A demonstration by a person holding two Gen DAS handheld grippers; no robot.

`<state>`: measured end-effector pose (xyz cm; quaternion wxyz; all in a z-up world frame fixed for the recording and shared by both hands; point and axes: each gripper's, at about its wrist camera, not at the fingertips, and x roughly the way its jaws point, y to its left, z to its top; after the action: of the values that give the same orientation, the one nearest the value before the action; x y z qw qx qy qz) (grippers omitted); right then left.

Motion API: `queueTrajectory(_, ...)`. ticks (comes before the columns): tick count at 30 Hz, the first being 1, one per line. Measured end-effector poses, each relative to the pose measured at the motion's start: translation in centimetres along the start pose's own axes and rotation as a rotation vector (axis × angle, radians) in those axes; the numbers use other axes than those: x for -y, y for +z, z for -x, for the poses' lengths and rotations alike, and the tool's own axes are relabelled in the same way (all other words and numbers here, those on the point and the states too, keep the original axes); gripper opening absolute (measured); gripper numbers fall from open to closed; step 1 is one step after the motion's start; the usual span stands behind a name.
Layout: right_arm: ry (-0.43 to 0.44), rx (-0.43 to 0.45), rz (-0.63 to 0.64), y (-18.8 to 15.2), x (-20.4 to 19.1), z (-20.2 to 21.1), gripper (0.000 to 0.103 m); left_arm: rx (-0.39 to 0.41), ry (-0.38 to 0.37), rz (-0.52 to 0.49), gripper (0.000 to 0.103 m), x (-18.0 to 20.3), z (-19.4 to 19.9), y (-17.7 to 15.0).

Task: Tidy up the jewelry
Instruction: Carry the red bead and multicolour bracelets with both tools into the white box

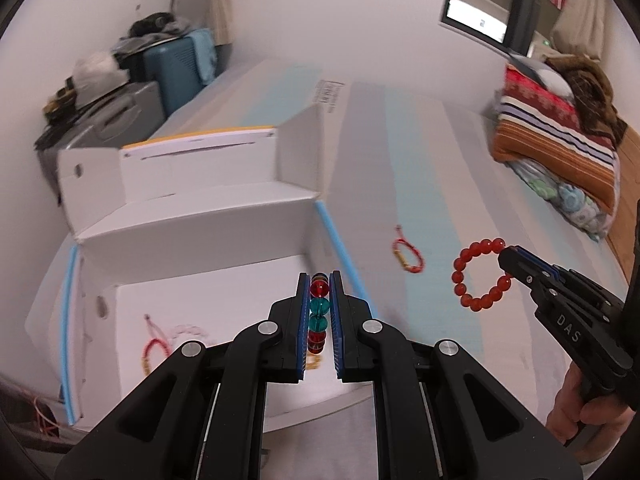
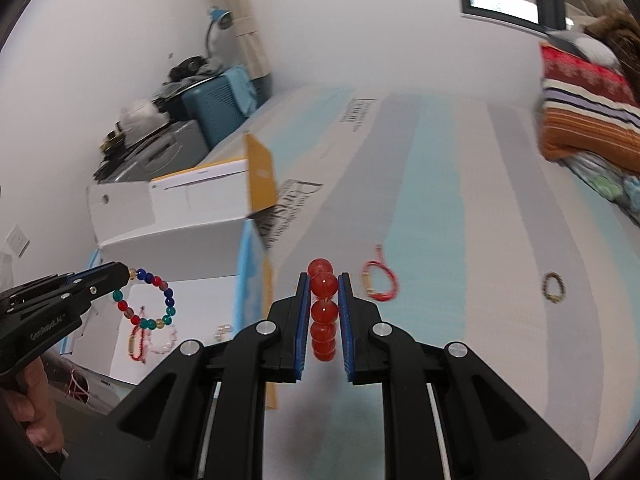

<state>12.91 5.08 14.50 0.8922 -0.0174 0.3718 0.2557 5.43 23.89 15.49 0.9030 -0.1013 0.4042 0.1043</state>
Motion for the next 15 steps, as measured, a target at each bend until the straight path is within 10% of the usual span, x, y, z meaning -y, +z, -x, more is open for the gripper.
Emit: queueTrajectory(15,0.112,-0.08,0.148,-1.0,-12.0,-5.4,0.013,-0.061,0.123,0.136,0.009,-11.4,-0.6,-3.1)
